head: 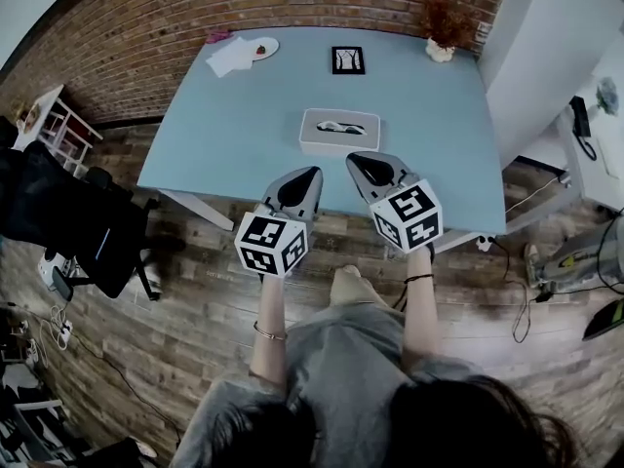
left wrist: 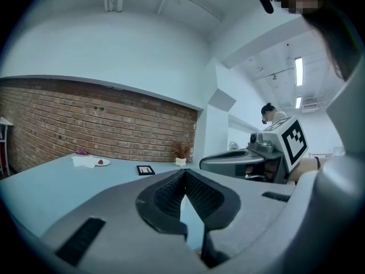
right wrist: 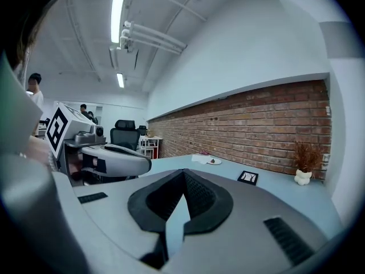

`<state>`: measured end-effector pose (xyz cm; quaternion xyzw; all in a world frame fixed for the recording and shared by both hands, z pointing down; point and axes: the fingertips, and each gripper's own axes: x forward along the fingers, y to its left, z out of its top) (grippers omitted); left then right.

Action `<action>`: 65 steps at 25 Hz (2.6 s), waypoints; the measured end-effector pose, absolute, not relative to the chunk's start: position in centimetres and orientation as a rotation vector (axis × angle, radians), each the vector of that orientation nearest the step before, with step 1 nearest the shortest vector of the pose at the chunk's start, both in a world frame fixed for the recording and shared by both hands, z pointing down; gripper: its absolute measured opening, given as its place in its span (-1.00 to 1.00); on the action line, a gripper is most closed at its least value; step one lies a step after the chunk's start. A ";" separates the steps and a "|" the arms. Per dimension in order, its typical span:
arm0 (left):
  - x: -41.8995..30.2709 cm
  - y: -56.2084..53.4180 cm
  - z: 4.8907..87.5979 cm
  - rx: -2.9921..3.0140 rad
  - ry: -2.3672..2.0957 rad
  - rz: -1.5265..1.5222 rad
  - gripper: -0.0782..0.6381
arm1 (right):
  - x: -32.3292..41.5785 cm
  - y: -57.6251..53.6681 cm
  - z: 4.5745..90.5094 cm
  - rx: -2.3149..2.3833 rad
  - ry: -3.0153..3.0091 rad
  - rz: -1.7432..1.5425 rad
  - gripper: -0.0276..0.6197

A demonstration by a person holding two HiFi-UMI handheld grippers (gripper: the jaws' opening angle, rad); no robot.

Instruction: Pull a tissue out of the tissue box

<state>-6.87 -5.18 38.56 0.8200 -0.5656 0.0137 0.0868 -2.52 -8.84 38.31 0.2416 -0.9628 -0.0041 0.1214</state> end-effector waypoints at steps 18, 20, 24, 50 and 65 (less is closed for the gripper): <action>-10.2 -14.1 42.1 2.339 -1.683 0.061 -0.77 | -5.3 -18.3 44.0 0.608 -2.575 -0.094 -0.92; -10.8 -15.2 42.4 2.320 -1.690 0.064 -0.77 | -5.7 -19.6 44.3 0.587 -2.561 -0.094 -0.91; -11.4 -17.1 43.1 2.289 -1.695 0.072 -0.77 | -6.7 -21.7 44.5 0.541 -2.552 -0.084 -0.92; -12.7 -21.4 48.8 2.151 -1.584 0.143 -0.77 | -9.3 -25.6 51.7 0.378 -2.334 0.053 -0.52; -13.1 -21.6 50.5 2.112 -1.555 0.180 -0.77 | -9.9 -26.3 54.3 0.371 -2.237 -0.003 -0.74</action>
